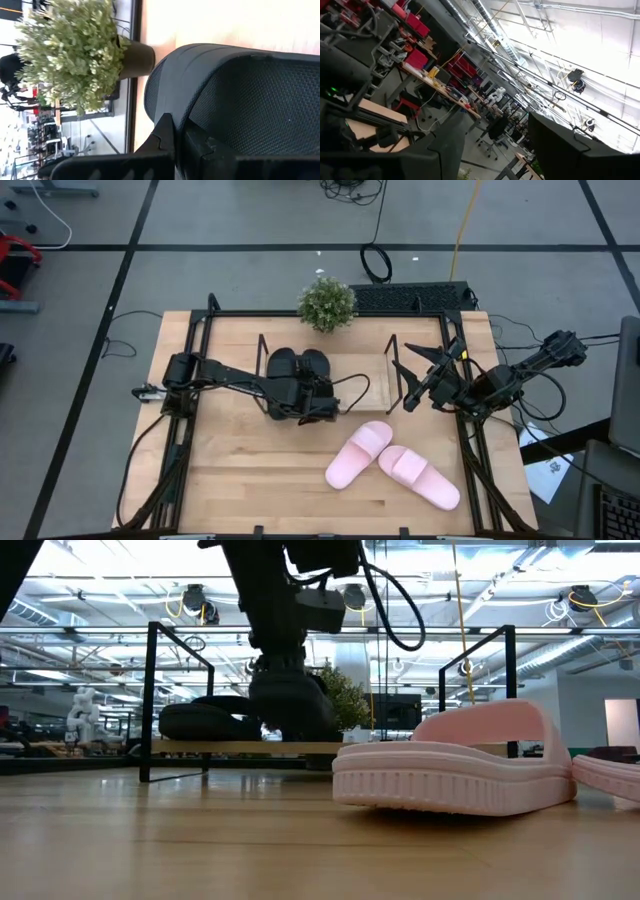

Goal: Pick and place slides into the shelf
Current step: Put the black slide on the shelf

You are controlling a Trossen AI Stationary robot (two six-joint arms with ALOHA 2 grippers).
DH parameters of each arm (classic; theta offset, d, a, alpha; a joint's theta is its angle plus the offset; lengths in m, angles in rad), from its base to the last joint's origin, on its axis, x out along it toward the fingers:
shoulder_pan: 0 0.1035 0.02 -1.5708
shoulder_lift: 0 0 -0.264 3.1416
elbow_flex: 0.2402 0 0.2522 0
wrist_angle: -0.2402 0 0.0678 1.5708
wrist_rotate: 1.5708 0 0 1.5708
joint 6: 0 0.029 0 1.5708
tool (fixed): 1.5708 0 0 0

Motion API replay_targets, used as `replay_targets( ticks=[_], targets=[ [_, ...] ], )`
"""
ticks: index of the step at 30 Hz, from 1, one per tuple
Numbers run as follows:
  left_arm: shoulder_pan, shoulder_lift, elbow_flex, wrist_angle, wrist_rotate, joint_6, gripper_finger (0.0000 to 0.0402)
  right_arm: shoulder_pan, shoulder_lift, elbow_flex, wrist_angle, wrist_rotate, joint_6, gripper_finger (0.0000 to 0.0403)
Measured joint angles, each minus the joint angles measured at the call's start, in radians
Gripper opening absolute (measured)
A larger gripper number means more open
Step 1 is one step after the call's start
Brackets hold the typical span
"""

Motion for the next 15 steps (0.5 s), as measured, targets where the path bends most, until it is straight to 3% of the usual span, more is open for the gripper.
replay_targets(
  ticks=[15],
  targets=[
    [0.032, 0.001, -0.034, 0.004, 0.018, -0.022, 0.0, 0.0, 0.0, 0.0, 0.0, -0.017, 0.001, 0.0205]
  ],
)
